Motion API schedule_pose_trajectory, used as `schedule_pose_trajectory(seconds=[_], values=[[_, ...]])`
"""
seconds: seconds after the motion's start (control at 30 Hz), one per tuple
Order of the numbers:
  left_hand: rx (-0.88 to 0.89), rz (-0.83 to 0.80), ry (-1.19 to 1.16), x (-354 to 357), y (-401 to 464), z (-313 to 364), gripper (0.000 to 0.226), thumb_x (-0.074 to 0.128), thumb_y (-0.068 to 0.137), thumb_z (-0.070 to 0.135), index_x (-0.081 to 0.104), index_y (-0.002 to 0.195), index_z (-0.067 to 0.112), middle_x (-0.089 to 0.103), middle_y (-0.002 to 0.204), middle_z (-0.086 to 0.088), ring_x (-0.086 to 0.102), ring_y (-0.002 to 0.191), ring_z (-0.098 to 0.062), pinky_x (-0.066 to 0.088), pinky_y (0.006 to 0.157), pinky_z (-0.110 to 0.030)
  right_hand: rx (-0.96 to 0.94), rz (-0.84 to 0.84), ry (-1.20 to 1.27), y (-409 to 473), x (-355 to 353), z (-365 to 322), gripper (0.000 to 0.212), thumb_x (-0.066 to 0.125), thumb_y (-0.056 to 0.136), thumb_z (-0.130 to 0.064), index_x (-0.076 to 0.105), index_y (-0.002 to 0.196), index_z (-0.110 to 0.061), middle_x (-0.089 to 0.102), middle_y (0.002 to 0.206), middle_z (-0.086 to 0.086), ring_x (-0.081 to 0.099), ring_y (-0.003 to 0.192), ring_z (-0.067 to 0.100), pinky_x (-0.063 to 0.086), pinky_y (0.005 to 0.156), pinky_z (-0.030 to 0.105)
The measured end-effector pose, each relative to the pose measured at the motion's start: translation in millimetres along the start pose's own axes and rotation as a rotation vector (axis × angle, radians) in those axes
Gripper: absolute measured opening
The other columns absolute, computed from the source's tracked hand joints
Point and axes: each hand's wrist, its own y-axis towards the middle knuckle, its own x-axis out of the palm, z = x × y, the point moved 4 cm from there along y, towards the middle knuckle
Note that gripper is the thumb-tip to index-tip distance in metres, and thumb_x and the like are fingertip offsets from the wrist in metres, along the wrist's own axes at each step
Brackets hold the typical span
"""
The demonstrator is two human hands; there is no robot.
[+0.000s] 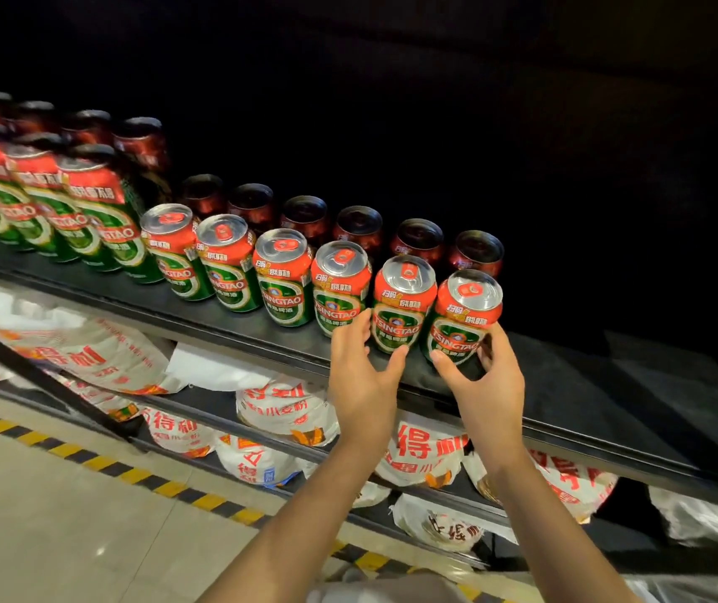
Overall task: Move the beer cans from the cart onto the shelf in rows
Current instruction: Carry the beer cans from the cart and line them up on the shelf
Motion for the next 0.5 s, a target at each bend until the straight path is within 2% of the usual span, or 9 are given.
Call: schedule_pose_trajectory(seconds=[0.1, 0.17, 0.23, 0.27, 0.33, 0.5], values=[[-0.079, -0.144, 0.005, -12.1, -2.2, 1.0, 0.053, 0.066, 0.086, 0.019, 0.046, 0.135, 0.019, 0.051, 0.126, 0.008, 0.047, 0.112, 0.000, 0.040, 0.099, -0.021, -0.069, 0.101, -0.019, -13.2, -10.5, -9.1, 0.066, 0.068, 0.084, -0.026, 0.036, 0.141, -0.024, 0.044, 0.139, -0.007, 0.042, 0.128, 0.005, 0.039, 0.108, 0.031], [-0.104, -0.223, 0.064, -31.9, -6.2, 1.5, 0.045, 0.063, 0.088, 0.022, 0.051, 0.131, 0.020, 0.056, 0.127, 0.007, 0.050, 0.112, -0.002, 0.042, 0.101, -0.027, -0.227, 0.140, -0.071, -27.8, -14.4, -25.6, 0.047, 0.061, 0.091, -0.021, 0.044, 0.135, -0.015, 0.044, 0.136, 0.001, 0.042, 0.127, 0.009, 0.038, 0.108, 0.033], [-0.100, -0.247, 0.149, -60.9, -14.0, 2.3, 0.040, 0.062, 0.089, 0.025, 0.054, 0.128, 0.023, 0.058, 0.124, 0.009, 0.052, 0.112, -0.003, 0.043, 0.098, -0.026, -0.357, 0.098, -0.158, -43.3, -9.2, -40.9, 0.036, 0.055, 0.091, -0.022, 0.051, 0.126, -0.015, 0.045, 0.135, 0.004, 0.038, 0.129, 0.011, 0.032, 0.109, 0.026], [-0.095, -0.240, 0.194, -78.1, -19.1, 1.4, 0.039, 0.061, 0.089, 0.027, 0.055, 0.127, 0.024, 0.059, 0.122, 0.010, 0.052, 0.111, -0.002, 0.043, 0.096, -0.023, -0.404, 0.069, -0.188, -49.3, -4.1, -47.0, 0.035, 0.053, 0.090, -0.022, 0.053, 0.124, -0.015, 0.045, 0.135, 0.005, 0.036, 0.130, 0.011, 0.028, 0.111, 0.023], [-0.101, -0.193, 0.265, -115.0, -32.2, -2.8, 0.036, 0.060, 0.089, 0.028, 0.056, 0.125, 0.026, 0.059, 0.119, 0.013, 0.053, 0.109, 0.000, 0.042, 0.093, -0.020, -0.485, 0.012, -0.247, -55.9, 7.9, -55.0, 0.035, 0.052, 0.088, -0.022, 0.054, 0.122, -0.012, 0.046, 0.135, 0.009, 0.036, 0.131, 0.015, 0.024, 0.112, 0.030], [-0.173, 0.082, 0.363, -212.4, -79.7, -17.1, 0.031, 0.064, 0.087, 0.026, 0.062, 0.118, 0.024, 0.062, 0.112, 0.014, 0.058, 0.103, -0.004, 0.048, 0.084, -0.021, -0.567, -0.095, -0.337, -69.3, 35.7, -64.7, 0.037, 0.051, 0.088, -0.019, 0.054, 0.123, -0.006, 0.049, 0.135, 0.015, 0.038, 0.133, 0.028, 0.016, 0.114, 0.036]])
